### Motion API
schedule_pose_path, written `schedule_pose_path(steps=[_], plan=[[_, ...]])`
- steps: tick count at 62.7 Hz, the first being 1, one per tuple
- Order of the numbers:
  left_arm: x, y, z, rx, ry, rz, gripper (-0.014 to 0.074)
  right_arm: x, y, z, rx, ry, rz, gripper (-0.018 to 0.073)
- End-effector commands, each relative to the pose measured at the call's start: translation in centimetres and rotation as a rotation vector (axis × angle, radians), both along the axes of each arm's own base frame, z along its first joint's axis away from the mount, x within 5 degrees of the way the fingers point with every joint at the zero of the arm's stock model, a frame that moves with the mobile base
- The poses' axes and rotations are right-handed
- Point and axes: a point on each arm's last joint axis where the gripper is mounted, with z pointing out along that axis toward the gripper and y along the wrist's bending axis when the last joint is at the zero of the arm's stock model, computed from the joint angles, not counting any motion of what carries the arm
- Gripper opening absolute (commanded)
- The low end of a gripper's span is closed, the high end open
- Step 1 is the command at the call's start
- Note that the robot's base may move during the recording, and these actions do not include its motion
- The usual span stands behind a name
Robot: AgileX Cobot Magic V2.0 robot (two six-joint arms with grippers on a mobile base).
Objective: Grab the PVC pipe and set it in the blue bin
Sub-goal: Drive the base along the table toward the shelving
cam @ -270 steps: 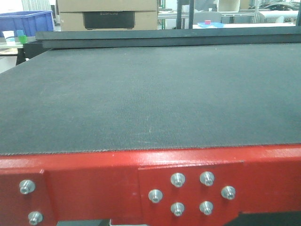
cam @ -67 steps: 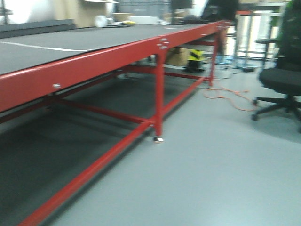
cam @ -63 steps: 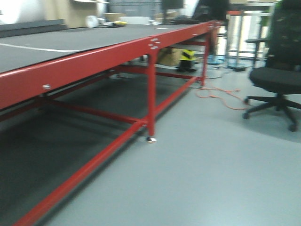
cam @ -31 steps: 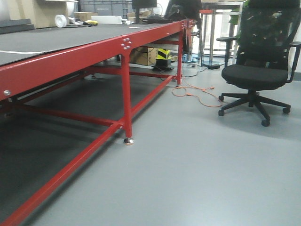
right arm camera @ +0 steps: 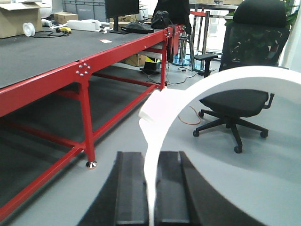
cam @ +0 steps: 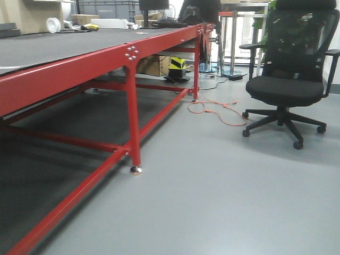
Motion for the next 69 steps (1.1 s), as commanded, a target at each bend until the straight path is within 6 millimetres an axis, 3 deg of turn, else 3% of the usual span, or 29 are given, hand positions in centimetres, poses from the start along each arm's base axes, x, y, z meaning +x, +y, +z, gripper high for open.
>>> schedule_pose_path(steps=[1,69], plan=[[-0.11,-0.07,0.36,-0.009,-0.03,-0.004,-0.0111,-0.11,0.02,0.22,-0.006,-0.028,0.0,-0.0162],[-0.11,-0.07,0.36,-0.009,-0.03,-0.004,-0.0111,-0.11,0.02,0.22,-0.006,-0.028,0.0,-0.0162]])
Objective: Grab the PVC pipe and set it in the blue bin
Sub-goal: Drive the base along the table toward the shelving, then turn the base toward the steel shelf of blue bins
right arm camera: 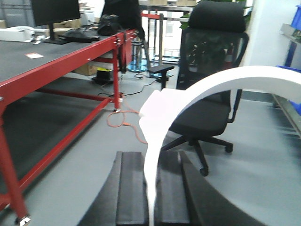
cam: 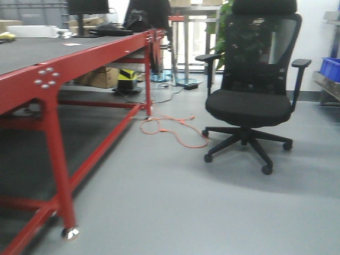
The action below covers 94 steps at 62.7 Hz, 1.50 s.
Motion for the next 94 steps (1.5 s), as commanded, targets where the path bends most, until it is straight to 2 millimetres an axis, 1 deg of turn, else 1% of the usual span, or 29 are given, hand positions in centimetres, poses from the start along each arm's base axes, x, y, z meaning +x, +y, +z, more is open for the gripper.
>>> schedule_pose_path(steps=[1,94], plan=[[-0.11,-0.07,0.35,-0.009,-0.029,-0.004,-0.0111,-0.11,0.02,0.23,-0.006,-0.028,0.0,-0.0162],[-0.08,-0.06,0.54,-0.009,-0.05,-0.003,-0.0111,-0.11,0.01,0.31,-0.008,-0.036,0.0,-0.0162]])
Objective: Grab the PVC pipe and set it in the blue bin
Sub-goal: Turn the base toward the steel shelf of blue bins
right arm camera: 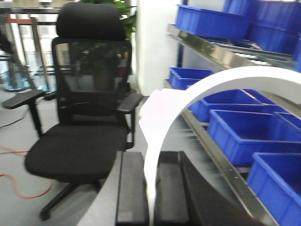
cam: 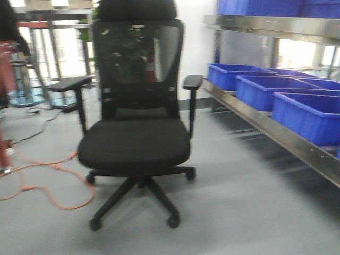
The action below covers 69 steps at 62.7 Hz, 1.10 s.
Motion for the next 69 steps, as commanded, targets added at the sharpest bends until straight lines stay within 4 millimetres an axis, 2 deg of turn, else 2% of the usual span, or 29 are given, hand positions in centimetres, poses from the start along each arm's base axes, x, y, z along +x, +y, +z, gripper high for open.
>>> schedule_pose_path(steps=[1,69], plan=[[-0.1,-0.07,0.45,-0.009,-0.04,-0.004,-0.0111,-0.11,0.01,0.27,-0.009,-0.032,-0.001,-0.0162],[-0.1,-0.07,0.45,-0.009,-0.04,-0.004,-0.0111,-0.11,0.01,0.27,-0.009,-0.032,-0.001,-0.0162]])
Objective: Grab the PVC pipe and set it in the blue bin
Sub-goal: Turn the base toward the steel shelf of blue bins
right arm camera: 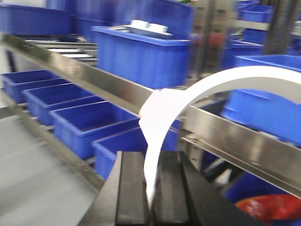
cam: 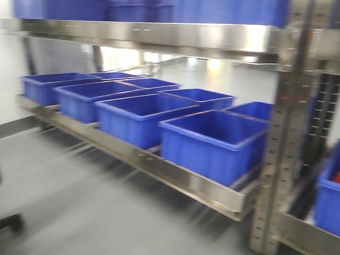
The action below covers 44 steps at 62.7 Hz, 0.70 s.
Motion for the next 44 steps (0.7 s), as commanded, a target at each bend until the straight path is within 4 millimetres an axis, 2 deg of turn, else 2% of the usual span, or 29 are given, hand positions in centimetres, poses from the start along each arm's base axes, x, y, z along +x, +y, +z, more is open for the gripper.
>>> schedule_pose_path(steps=[1,44], plan=[[-0.11,-0.07,0.41,-0.009,-0.035,-0.004,-0.0111,-0.11,0.01,0.27,-0.009,-0.032,-0.001,-0.0162],[-0.11,-0.07,0.41,-0.009,-0.035,-0.004,-0.0111,-0.11,0.01,0.27,-0.009,-0.032,-0.001,-0.0162]])
